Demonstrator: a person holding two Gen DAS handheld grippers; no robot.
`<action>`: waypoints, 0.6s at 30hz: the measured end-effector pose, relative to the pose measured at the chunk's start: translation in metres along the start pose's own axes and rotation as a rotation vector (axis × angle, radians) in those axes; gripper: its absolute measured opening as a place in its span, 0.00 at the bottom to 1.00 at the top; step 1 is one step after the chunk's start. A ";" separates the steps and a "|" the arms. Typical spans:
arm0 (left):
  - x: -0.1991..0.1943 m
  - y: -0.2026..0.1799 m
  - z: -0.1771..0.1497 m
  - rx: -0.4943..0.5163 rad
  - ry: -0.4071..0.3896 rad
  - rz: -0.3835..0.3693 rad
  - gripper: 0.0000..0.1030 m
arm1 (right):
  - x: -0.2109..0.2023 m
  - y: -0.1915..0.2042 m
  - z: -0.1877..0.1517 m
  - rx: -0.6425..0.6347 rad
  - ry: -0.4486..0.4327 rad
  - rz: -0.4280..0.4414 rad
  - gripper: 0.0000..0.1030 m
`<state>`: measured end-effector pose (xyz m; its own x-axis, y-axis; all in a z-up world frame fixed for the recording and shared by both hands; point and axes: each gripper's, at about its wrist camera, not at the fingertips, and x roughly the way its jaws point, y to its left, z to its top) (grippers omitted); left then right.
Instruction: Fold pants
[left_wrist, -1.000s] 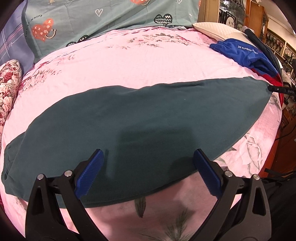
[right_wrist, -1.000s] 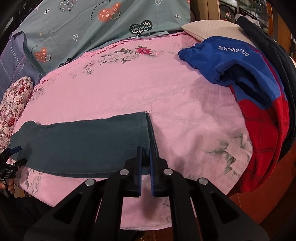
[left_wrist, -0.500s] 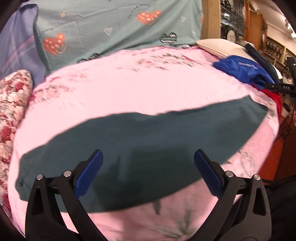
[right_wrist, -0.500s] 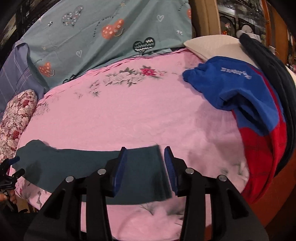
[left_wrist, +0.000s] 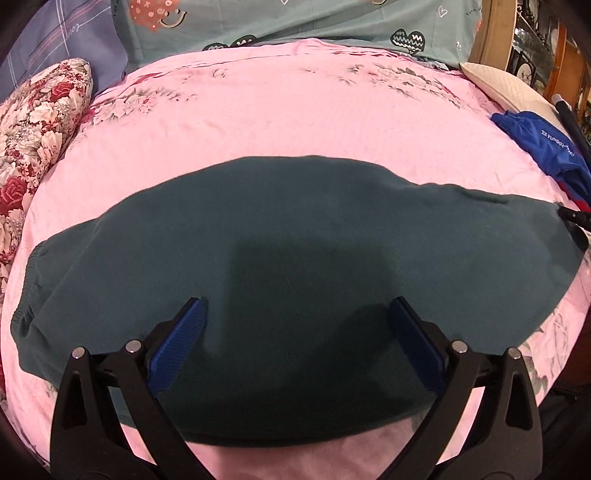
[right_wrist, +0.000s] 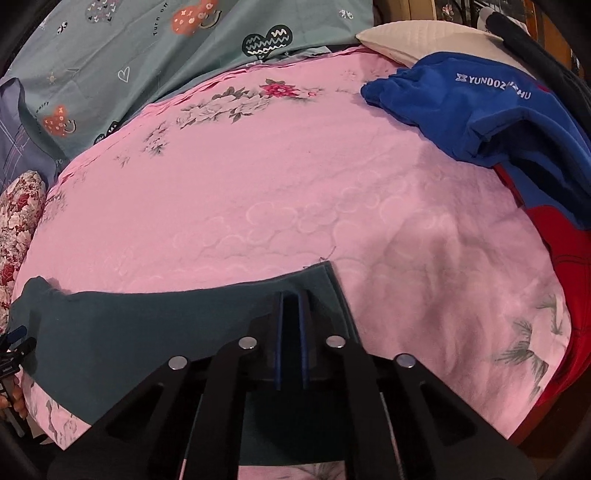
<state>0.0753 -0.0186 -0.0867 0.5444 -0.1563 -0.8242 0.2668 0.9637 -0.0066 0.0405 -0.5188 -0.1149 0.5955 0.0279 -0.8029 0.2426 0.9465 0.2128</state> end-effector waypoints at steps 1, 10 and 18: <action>-0.006 0.002 0.000 0.000 -0.023 0.001 0.98 | -0.005 0.010 0.001 -0.008 -0.009 0.031 0.20; 0.002 0.016 0.025 0.071 -0.086 0.240 0.98 | -0.008 0.236 0.048 -0.253 0.098 0.573 0.44; 0.019 0.046 0.018 0.004 0.002 0.148 0.98 | 0.109 0.375 0.047 -0.308 0.412 0.631 0.46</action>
<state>0.1122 0.0190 -0.0920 0.5765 -0.0126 -0.8170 0.1868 0.9754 0.1168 0.2326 -0.1759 -0.0962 0.2052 0.6445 -0.7365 -0.3017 0.7576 0.5789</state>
